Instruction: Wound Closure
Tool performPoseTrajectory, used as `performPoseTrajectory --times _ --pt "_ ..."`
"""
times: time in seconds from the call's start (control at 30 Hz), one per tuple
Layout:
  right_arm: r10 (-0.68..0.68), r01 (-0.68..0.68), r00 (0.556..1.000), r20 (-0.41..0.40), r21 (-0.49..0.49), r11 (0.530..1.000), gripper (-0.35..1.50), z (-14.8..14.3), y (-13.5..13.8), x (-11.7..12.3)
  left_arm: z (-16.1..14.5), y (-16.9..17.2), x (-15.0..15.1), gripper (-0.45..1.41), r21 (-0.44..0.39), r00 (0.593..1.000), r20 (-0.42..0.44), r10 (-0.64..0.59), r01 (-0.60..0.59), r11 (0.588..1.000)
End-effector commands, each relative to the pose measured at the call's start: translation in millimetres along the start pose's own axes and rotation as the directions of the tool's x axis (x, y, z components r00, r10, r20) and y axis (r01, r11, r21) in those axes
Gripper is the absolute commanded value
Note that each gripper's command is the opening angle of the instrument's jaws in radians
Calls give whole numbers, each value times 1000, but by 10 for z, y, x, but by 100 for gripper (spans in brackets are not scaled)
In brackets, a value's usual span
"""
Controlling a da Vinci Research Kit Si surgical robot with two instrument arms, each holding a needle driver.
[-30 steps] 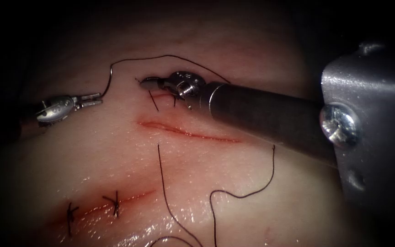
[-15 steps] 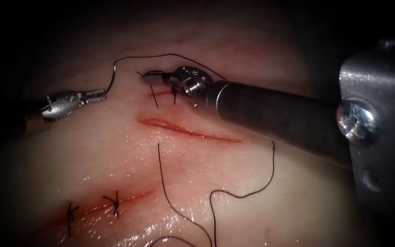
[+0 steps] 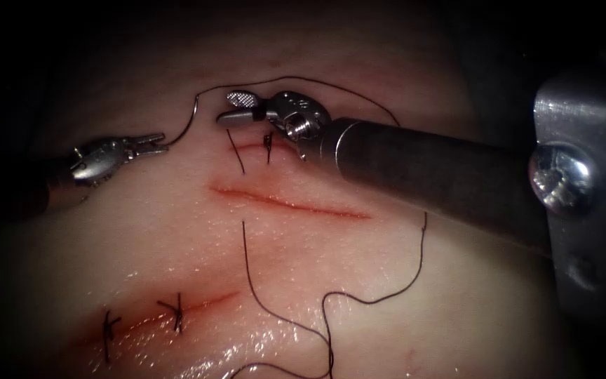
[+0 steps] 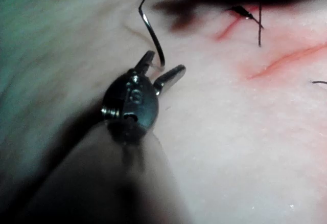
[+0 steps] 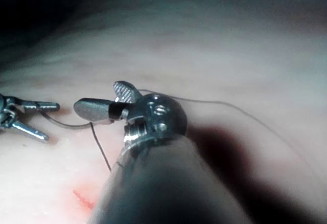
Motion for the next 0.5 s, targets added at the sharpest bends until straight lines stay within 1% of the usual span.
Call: performPoseTrajectory --times 0.03,0.1,0.17,0.23,0.3,0.33,0.4,0.43,0.47,0.5 --pt "-10 10 1000 -20 8 1000 125 5 5 3 6 0 1 79 13 1000 3 -22 22 1000" --pt "-31 32 998 -50 14 999 128 -1 7 5 2 4 5 91 21 999 9 -31 31 999" --pt "-43 45 994 -96 23 999 133 -10 9 7 -5 11 10 91 26 999 14 -35 35 999" --pt "-58 62 985 -162 20 998 133 -22 11 9 -13 18 16 94 30 999 21 -41 40 999" --pt "-156 158 966 -205 -8 987 131 -33 12 11 -21 23 24 98 36 998 28 -53 52 998" --pt "-256 256 943 -214 -27 966 121 -40 13 13 -26 27 28 98 40 999 36 -33 32 999" --pt "-391 388 898 -203 -55 920 98 -50 15 16 -34 34 36 94 47 999 50 8 -10 999" --pt "-448 444 874 -191 -64 894 94 -54 16 19 -37 40 41 91 50 997 60 51 -54 997" --pt "-527 522 832 -174 -76 850 94 -58 18 24 -39 45 44 84 53 994 67 90 -93 994" --pt "-554 550 817 -159 -72 832 103 -61 19 27 -40 50 47 73 58 990 75 117 -121 991"
